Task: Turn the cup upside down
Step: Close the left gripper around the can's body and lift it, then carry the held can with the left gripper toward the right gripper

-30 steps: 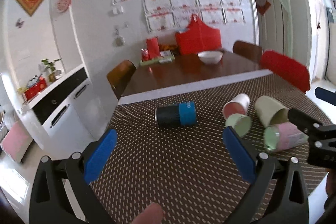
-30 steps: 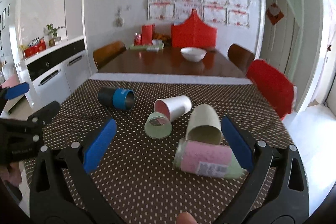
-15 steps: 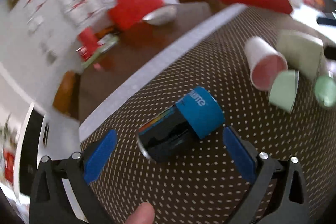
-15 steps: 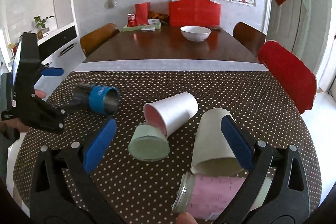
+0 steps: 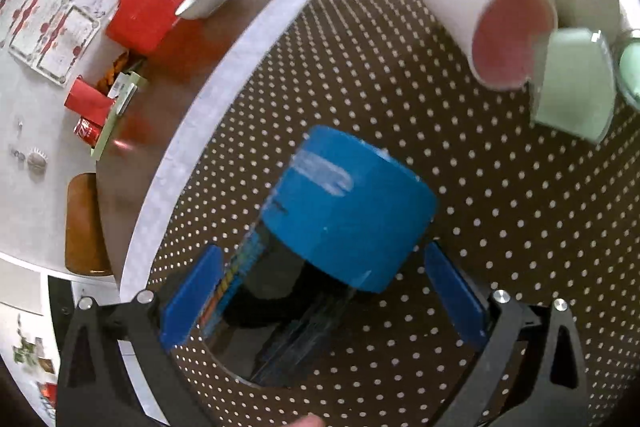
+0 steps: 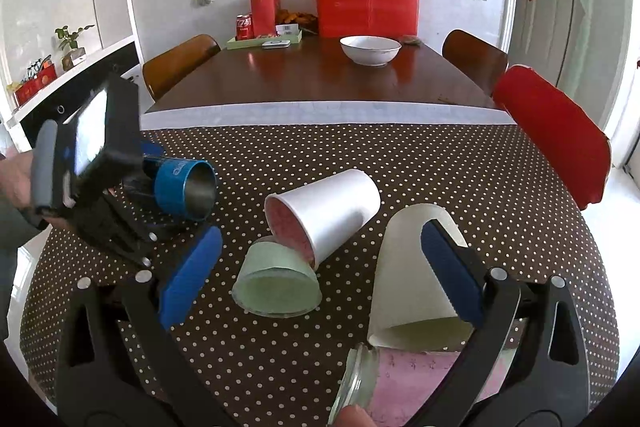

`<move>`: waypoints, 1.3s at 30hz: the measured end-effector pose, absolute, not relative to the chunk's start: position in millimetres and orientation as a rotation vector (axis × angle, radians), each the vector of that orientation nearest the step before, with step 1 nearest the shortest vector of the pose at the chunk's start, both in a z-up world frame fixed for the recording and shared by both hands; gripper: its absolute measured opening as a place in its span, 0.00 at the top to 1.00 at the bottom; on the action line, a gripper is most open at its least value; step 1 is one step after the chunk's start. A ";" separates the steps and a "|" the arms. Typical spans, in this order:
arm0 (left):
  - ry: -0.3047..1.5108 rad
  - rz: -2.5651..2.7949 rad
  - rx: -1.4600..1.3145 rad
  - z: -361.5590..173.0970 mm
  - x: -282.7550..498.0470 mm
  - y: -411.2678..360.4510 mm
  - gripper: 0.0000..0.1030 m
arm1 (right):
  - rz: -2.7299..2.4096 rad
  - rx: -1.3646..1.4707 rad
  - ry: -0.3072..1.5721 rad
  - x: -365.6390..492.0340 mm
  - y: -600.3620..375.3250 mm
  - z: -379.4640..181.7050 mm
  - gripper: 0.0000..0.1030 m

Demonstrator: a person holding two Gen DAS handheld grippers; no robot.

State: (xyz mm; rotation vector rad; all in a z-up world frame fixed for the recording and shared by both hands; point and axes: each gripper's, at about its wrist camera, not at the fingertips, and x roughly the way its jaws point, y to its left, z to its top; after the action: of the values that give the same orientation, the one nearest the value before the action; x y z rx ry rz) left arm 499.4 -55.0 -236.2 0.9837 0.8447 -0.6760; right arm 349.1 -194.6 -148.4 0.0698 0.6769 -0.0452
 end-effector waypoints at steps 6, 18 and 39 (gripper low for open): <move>0.905 -0.694 0.942 -233.8 495.7 -59.5 0.28 | -0.047 0.082 0.679 338.0 -199.0 -149.0 0.05; 0.916 -0.613 0.732 -214.5 446.1 -42.1 0.34 | -0.064 0.103 0.664 302.6 -210.2 -139.0 0.05; 0.783 -0.591 0.334 -167.6 220.8 -46.0 0.34 | -0.048 0.019 0.624 179.5 -208.7 -132.7 0.05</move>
State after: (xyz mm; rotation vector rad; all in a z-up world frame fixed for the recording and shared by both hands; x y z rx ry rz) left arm 220.8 -46.0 -167.6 0.3338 0.7831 -0.5906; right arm 179.5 -208.7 -132.7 0.0188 0.6243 -0.0477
